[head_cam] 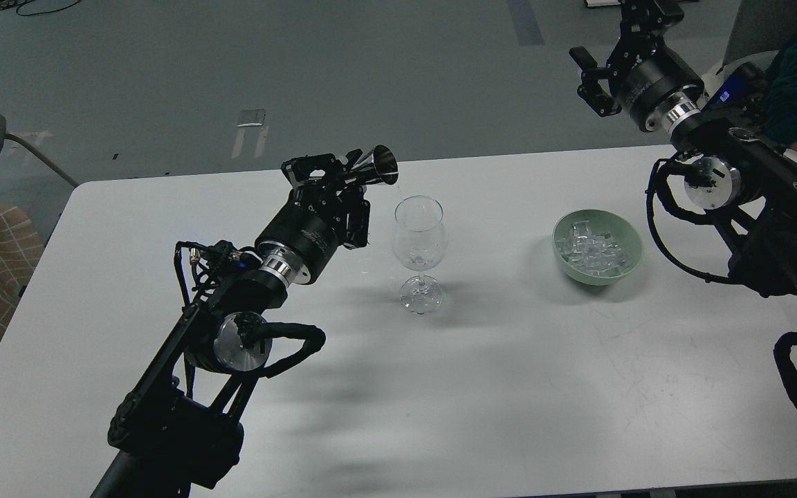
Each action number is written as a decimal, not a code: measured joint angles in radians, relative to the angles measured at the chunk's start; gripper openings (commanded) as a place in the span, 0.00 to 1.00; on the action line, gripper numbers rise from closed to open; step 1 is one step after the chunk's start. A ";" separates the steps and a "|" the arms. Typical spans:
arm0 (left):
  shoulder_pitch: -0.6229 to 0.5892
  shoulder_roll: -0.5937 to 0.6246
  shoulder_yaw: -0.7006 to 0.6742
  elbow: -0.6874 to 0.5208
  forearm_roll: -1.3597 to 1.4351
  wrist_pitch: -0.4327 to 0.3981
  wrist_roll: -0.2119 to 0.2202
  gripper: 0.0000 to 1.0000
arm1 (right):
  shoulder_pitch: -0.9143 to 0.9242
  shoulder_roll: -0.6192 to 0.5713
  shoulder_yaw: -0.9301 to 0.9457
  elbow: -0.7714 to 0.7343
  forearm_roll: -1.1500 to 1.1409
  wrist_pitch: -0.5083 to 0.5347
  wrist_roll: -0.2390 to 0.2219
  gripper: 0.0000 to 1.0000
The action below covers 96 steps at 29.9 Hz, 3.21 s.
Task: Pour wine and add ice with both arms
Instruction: 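Tilt the jigger over the wine glass with the left gripper to pour, then bring the jigger back and set it upright on the table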
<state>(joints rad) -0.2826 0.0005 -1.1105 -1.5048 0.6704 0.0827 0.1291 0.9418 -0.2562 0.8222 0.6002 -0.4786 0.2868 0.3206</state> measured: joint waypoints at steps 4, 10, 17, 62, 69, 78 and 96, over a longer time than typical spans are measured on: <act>0.000 0.000 0.006 0.000 0.031 0.000 -0.010 0.00 | 0.000 -0.001 0.000 0.001 0.000 0.000 0.000 1.00; 0.000 0.002 0.007 0.001 0.066 0.000 -0.030 0.00 | -0.001 -0.002 0.000 0.001 0.000 0.000 0.000 1.00; 0.003 0.003 0.025 0.003 0.122 0.000 -0.071 0.00 | -0.003 0.000 0.000 0.001 0.000 0.000 0.000 1.00; 0.026 0.017 0.086 0.036 0.527 0.031 -0.237 0.00 | -0.008 0.000 0.001 0.001 0.001 0.000 0.001 1.00; 0.025 0.016 0.086 0.047 0.625 0.037 -0.242 0.00 | -0.008 0.001 0.001 0.001 0.000 0.000 0.001 1.00; 0.024 0.015 0.086 0.054 0.707 0.071 -0.239 0.00 | -0.008 0.000 0.001 0.001 0.000 0.000 0.001 1.00; 0.030 0.109 -0.306 0.035 -0.523 0.063 0.011 0.00 | -0.008 -0.002 0.000 0.001 0.001 -0.001 0.000 1.00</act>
<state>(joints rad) -0.2526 0.1091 -1.4164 -1.4700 0.1470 0.1455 0.1400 0.9342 -0.2578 0.8223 0.6013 -0.4780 0.2856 0.3205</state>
